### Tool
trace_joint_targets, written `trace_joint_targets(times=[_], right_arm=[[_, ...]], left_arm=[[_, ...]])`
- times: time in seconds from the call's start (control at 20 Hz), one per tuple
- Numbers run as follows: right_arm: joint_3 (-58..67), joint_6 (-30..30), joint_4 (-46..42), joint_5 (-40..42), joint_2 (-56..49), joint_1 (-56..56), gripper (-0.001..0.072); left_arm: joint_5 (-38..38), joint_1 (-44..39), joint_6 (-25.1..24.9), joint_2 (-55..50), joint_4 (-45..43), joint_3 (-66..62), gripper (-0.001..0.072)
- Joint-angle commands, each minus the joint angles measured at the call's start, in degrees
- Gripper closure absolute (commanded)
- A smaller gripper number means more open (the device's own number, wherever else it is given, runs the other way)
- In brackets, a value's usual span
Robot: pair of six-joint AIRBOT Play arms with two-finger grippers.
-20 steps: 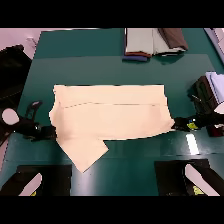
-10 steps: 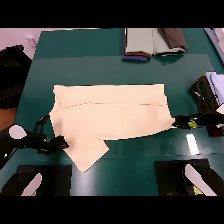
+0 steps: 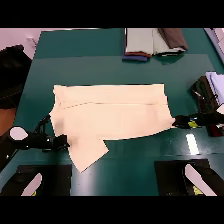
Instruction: Fold the shirts.
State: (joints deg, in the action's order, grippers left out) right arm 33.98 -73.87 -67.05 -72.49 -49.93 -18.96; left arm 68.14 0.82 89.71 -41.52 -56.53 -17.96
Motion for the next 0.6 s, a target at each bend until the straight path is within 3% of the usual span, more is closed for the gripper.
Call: trace_joint_targets(times=[0.0,0.15,0.4,0.55], right_arm=[[0.0,0.0,-0.2,-2.6,0.0,0.1,0.0697],[1.0,0.0,-2.1,-7.0,0.0,0.1,0.0698],[9.1,0.0,-2.2,-16.4,0.0,0.1,0.0698],[12.8,0.0,-2.0,-14.1,0.0,0.1,0.0699]], left_arm=[[4.8,0.0,-1.8,2.2,-3.3,-4.5,0.0684],[11.8,0.0,1.1,10.0,-8.2,-8.0,0.0683],[24.3,0.0,3.5,19.5,-8.2,-11.7,0.0683],[21.6,0.0,3.5,18.8,-8.9,-16.3,0.0683]])
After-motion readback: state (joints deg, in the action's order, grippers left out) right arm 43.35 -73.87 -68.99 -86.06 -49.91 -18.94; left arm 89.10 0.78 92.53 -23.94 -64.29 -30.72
